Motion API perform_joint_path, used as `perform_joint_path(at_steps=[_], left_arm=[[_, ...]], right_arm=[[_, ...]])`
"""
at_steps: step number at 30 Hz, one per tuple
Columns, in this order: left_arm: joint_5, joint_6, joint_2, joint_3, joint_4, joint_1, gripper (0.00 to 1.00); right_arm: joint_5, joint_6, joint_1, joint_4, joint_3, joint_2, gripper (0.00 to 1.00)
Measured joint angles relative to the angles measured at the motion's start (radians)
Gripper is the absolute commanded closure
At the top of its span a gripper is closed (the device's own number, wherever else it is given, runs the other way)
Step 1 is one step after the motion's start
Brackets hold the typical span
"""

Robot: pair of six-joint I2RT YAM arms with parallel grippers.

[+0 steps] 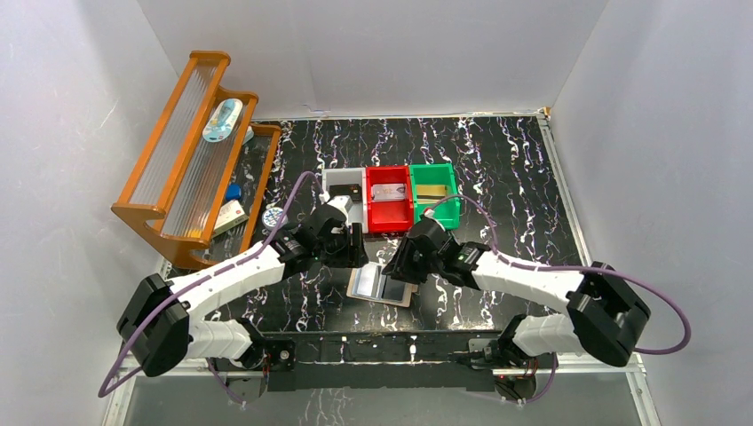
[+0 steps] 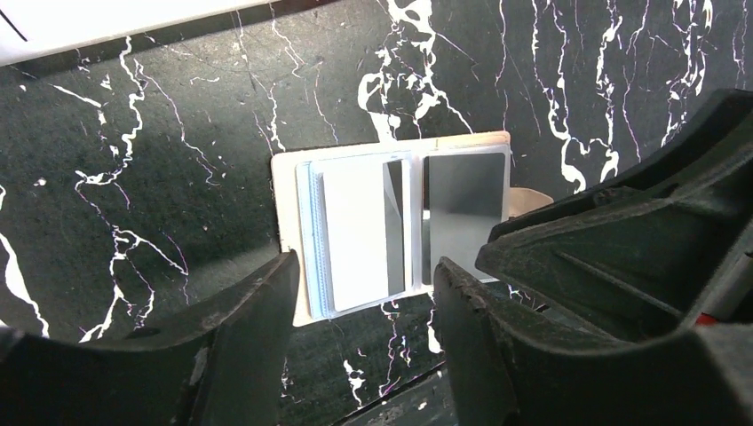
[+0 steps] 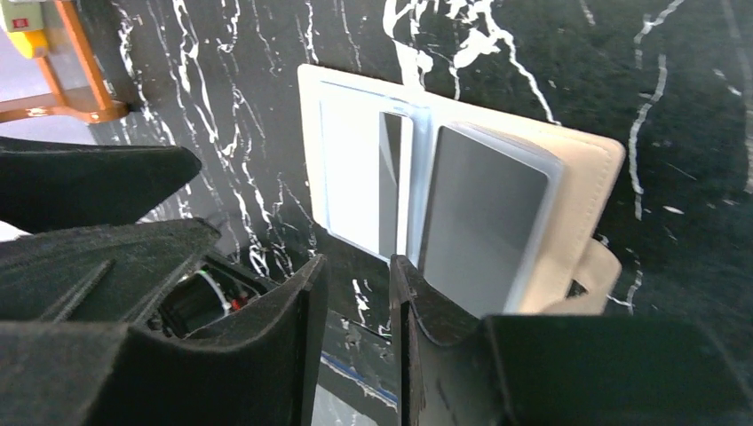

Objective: Take the credit cards out of the card holder

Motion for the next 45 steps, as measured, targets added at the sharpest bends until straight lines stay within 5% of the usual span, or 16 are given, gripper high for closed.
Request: perform_joint_path(at_steps=[10, 28, 45], left_arm=[[0.016, 0.0, 0.059, -0.001, 0.003, 0.0, 0.55], [0.165, 0.067, 0.22, 0.0, 0.027, 0.001, 0.72], [0.205, 0.098, 0.266, 0.013, 0.023, 0.006, 0.82]], right_arm=[[-0.182, 0.02, -0.067, 0.201, -0.054, 0.139, 0.64], [-0.285, 0.043, -0.116, 0.343, -0.088, 0.248, 0.66], [-0.324, 0.069, -0.129, 0.438, -0.127, 0.296, 0.9]])
